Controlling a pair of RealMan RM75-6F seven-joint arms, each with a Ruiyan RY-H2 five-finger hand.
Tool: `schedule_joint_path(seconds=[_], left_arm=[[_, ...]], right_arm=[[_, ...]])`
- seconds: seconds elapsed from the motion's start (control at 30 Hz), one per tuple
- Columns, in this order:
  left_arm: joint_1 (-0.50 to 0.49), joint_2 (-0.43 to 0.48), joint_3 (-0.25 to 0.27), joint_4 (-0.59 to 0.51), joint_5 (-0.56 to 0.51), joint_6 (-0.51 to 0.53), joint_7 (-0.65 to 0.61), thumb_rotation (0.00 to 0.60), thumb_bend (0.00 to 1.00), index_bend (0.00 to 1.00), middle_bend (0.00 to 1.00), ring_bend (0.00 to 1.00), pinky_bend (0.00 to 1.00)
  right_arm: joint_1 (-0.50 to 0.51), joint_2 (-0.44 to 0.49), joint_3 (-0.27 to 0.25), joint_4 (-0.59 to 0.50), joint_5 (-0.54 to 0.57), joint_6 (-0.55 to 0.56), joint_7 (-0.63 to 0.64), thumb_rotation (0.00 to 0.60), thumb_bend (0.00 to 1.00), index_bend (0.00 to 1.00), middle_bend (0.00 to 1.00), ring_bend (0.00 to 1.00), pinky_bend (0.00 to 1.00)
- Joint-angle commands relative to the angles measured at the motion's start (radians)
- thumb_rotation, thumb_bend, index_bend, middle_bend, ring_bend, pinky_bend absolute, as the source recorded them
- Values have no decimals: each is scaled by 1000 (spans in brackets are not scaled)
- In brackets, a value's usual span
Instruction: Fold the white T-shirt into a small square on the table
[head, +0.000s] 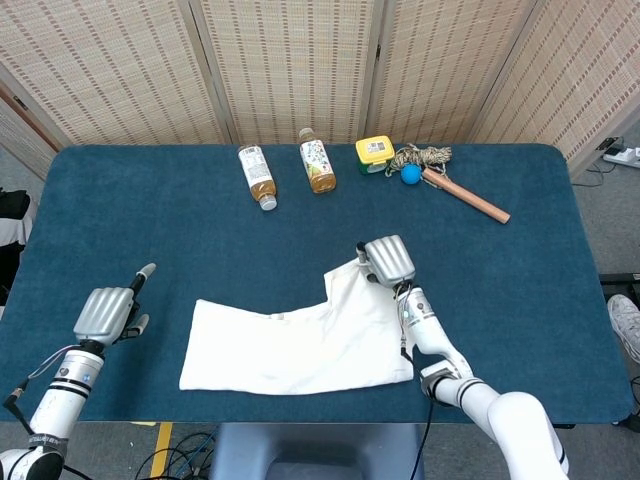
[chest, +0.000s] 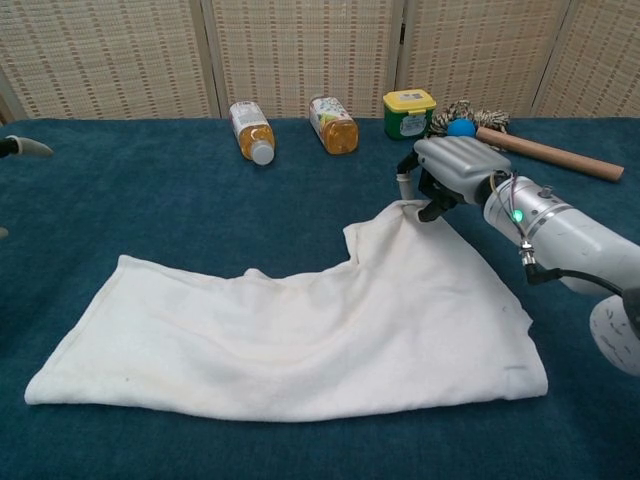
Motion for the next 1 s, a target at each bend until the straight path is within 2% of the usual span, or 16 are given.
schedule_joint_path(seconds=[0.03,0.17,0.27,0.37,0.47,0.63,0.77,0.87,1.0], left_arm=[[2,2,0,-1,0,2,-1,600,406,5,936,849,960],[4,4,-1,-1,-1,3,-3,600,406,5,936,849,960],[6,5,-1,-2,1,4,-3,600,406,5,936,849,960],[6,5,-2,-2,4,5,-3,600,406,5,936,849,960],[7,6,-2,-4,7,7,-3,600,406,5,936,849,960],[8,7,-2,-6,11,10,-3,600,406,5,936,849,960],[9,7,-3,-7,11,11,-3,600,406,5,936,849,960],[9,5,-2,-8,10,9,1,600,406,5,936,849,960],[7,0,0,-9,7,3,10,600,406,5,936,849,960]], right_arm=[[10,-11,3,20,9,-13,3,600,535,655,971,981,1000],[19,-15,6,29,18,-27,2,600,519,612,960,981,1000],[26,-15,11,30,28,-42,-13,600,455,462,945,977,1000],[30,-11,21,21,43,-51,-33,600,321,240,925,966,1000],[32,-1,31,3,57,-54,-49,600,244,144,915,960,1000],[25,31,40,-45,69,-48,-55,600,232,133,912,958,1000],[13,82,43,-133,77,-52,-42,600,247,133,911,958,1000],[-1,127,40,-210,94,-83,-52,600,252,135,911,958,1000],[-18,171,28,-287,129,-141,-107,600,252,187,911,958,1000]])
